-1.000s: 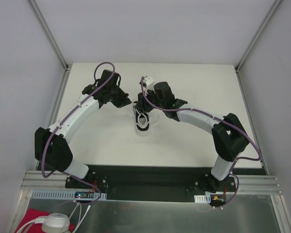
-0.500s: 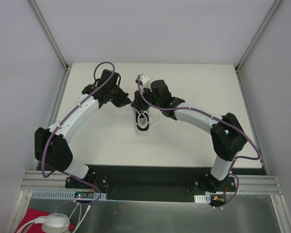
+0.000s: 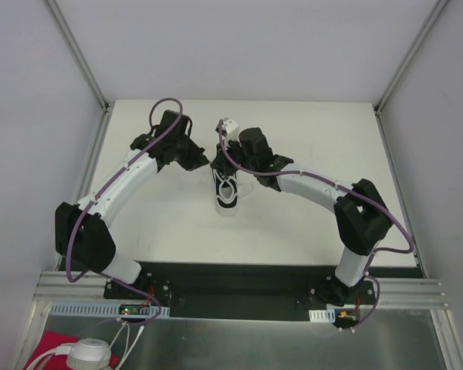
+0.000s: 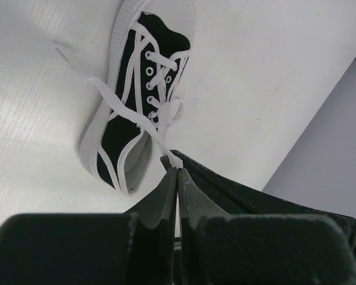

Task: Tie the shoes
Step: Wrap the shoelace around the shoelace.

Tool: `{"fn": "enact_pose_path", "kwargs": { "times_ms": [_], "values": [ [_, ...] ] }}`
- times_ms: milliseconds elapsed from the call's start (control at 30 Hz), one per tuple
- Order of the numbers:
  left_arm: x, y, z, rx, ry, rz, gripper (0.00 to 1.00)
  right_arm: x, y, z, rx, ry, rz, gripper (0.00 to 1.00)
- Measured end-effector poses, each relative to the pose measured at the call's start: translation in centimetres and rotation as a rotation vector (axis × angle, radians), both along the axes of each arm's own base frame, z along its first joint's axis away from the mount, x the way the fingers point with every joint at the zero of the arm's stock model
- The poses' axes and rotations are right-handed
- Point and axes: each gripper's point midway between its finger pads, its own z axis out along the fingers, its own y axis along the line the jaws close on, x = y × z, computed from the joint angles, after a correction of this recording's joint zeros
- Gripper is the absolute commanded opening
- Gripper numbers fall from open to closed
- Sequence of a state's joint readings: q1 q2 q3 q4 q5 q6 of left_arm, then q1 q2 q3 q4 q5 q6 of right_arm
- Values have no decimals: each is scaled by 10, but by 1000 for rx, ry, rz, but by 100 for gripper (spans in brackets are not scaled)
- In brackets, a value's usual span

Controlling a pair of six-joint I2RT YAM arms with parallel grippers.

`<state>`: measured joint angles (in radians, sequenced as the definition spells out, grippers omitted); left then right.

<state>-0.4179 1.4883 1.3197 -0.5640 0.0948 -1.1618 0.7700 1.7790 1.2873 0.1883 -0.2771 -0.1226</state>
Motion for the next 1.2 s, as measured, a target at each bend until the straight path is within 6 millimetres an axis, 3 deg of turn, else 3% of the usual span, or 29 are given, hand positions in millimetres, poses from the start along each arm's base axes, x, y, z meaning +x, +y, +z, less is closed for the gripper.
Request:
{"fn": "enact_pose_path", "kwargs": {
  "times_ms": [467,500,533,600,1033,1200],
  "values": [
    [-12,-3,-1,-10,4,-17,0,-4,-11,3,55,32,-24,3],
    [-12,-3,-1,-11,2,-16,0,-4,-11,3,59,35,-23,13],
    [-12,-3,-1,-10,3,-17,0,-4,-11,3,61,39,-24,31],
    [-12,-3,-1,-9,4,-18,0,-4,-11,3,64,44,-26,40],
    [-9,-4,8,-12,-20,-26,0,-5,-24,-9,-7,14,-22,42],
    [-9,-4,8,-11,-19,-27,0,-3,-17,-2,-22,-7,-11,41]
  ]
}}
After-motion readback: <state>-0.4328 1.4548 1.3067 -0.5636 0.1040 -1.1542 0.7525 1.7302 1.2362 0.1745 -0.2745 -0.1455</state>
